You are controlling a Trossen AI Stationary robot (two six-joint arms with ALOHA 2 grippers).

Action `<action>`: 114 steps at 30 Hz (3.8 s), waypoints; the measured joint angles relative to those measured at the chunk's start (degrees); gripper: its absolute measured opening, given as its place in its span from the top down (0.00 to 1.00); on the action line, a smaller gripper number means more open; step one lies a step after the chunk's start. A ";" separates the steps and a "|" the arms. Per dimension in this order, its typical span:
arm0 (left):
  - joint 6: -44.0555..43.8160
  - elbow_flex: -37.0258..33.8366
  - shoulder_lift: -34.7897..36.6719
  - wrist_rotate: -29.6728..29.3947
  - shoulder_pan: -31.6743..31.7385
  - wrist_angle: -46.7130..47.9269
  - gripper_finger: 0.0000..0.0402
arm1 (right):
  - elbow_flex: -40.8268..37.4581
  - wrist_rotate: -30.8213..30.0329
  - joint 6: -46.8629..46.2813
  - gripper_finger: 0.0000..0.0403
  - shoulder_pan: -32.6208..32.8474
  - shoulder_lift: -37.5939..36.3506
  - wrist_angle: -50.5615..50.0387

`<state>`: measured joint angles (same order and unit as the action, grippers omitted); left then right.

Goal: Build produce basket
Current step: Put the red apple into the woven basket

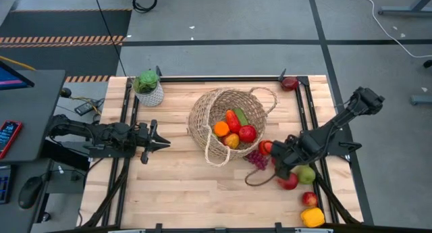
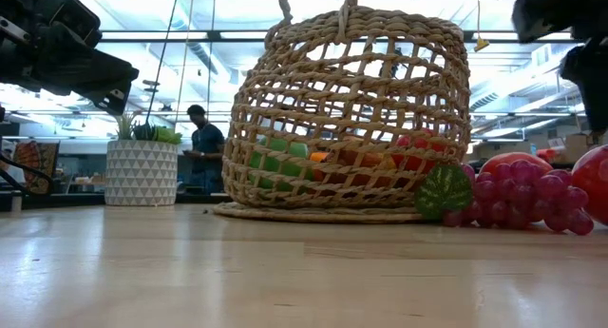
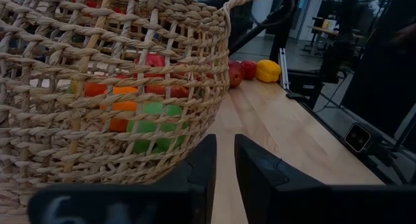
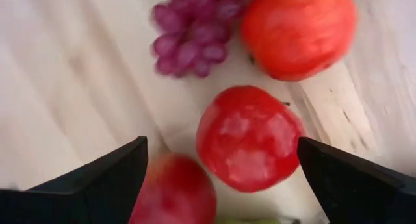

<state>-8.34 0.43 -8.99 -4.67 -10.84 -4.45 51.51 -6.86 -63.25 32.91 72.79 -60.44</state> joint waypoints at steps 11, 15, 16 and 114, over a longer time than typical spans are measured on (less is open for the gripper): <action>0.00 0.00 0.00 0.00 0.01 0.04 0.85 | 0.00 0.44 -21.44 0.02 -2.03 3.42 3.16; 0.00 0.00 0.02 0.00 0.00 0.01 0.84 | 0.21 -0.01 -23.43 0.02 -2.30 5.62 2.59; 0.00 0.00 0.02 0.00 0.01 0.00 0.85 | 0.26 -0.28 -23.21 0.02 -2.36 5.97 2.59; 0.00 0.00 0.02 0.00 -0.01 0.00 0.85 | -11.98 -20.12 -10.51 0.02 -10.56 1.72 14.01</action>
<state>-8.34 0.43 -8.97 -4.67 -10.85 -4.45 39.53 -26.98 -73.76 22.34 74.50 -46.44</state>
